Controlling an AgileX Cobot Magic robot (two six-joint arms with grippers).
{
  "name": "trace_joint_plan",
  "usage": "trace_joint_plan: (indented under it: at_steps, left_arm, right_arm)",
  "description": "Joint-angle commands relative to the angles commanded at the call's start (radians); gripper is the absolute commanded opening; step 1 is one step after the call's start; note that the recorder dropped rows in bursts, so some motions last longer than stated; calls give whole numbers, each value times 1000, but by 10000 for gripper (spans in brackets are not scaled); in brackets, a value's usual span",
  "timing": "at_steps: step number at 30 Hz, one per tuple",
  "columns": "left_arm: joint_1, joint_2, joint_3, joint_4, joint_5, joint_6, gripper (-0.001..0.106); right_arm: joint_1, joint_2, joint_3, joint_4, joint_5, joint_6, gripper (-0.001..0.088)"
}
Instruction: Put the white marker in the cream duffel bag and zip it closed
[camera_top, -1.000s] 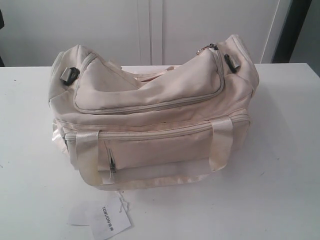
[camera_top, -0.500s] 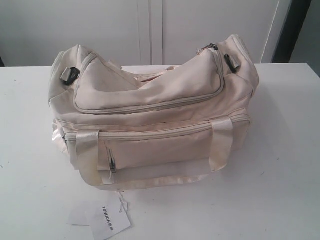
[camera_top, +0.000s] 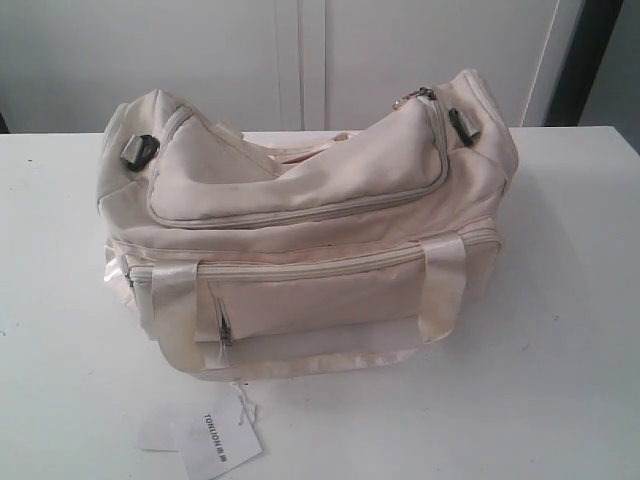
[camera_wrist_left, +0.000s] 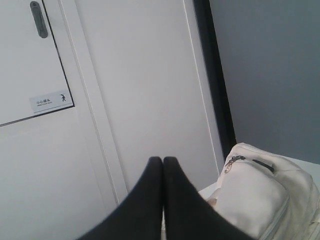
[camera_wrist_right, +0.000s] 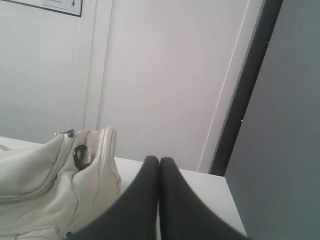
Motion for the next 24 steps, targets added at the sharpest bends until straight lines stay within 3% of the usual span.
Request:
trace_joint_plan:
  at_steps: [20, 24]
  left_arm:
    - [0, -2, 0, 0, 2, -2, 0]
    - [14, -47, 2, 28, 30, -108, 0]
  right_arm:
    - [0, 0, 0, 3, 0, 0, 0]
    - [0, 0, 0, 3, 0, 0, 0]
